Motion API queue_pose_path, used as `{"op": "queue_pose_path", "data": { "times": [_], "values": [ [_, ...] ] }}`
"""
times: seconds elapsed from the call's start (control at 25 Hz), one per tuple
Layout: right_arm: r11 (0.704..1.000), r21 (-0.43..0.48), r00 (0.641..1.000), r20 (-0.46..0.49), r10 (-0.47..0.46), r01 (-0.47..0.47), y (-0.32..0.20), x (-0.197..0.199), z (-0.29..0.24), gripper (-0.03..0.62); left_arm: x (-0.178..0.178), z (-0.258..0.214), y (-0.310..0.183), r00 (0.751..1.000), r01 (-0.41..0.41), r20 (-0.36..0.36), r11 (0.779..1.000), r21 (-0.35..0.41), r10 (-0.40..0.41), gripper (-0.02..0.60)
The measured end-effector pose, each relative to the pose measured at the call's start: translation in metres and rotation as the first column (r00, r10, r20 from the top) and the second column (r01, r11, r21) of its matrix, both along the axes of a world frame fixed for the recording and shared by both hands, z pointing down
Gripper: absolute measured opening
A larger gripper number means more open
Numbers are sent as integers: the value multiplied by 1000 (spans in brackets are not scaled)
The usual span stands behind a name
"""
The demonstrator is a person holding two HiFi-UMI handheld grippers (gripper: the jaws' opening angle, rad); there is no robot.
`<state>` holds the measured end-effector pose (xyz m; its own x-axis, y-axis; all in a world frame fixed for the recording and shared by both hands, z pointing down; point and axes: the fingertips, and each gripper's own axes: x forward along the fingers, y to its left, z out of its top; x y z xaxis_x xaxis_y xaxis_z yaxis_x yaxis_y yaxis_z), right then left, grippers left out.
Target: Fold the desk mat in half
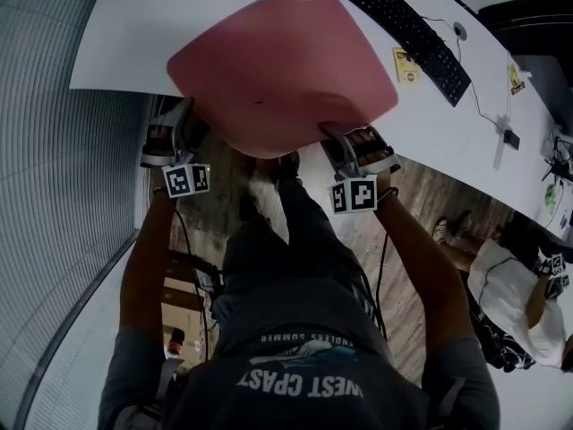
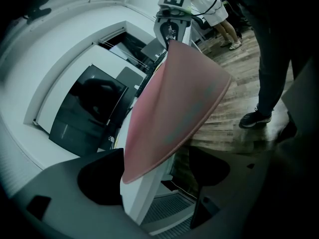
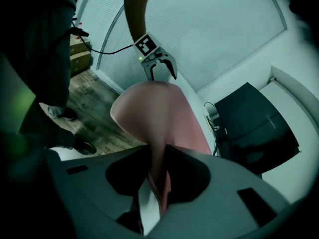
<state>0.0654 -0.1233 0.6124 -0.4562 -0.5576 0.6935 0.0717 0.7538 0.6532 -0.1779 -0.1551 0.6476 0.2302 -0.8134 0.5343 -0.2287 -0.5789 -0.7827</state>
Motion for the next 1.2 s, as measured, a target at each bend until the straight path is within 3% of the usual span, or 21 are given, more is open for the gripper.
{"op": "queue_pose_path", "data": {
  "times": [0.28,0.52,0.76,0.96,1.2],
  "values": [
    [990,-64,981,144,131,-122,-29,-1,-42,82,7,-39,-8,1000,-4,-19,998,56,5,417],
    [961,-166,930,259,260,-223,-53,2,-61,77,11,-75,-24,996,28,-85,996,90,-20,402],
    [937,-223,896,298,329,-270,-73,6,-69,77,17,-95,-40,994,13,-109,995,99,-2,221],
    [909,-279,861,323,393,-310,-92,12,-70,75,24,-104,-59,986,32,-167,997,77,-18,114],
    [855,-393,808,345,478,-338,-108,21,-61,77,33,-114,-96,972,100,-220,993,55,-86,97]
  ]
}}
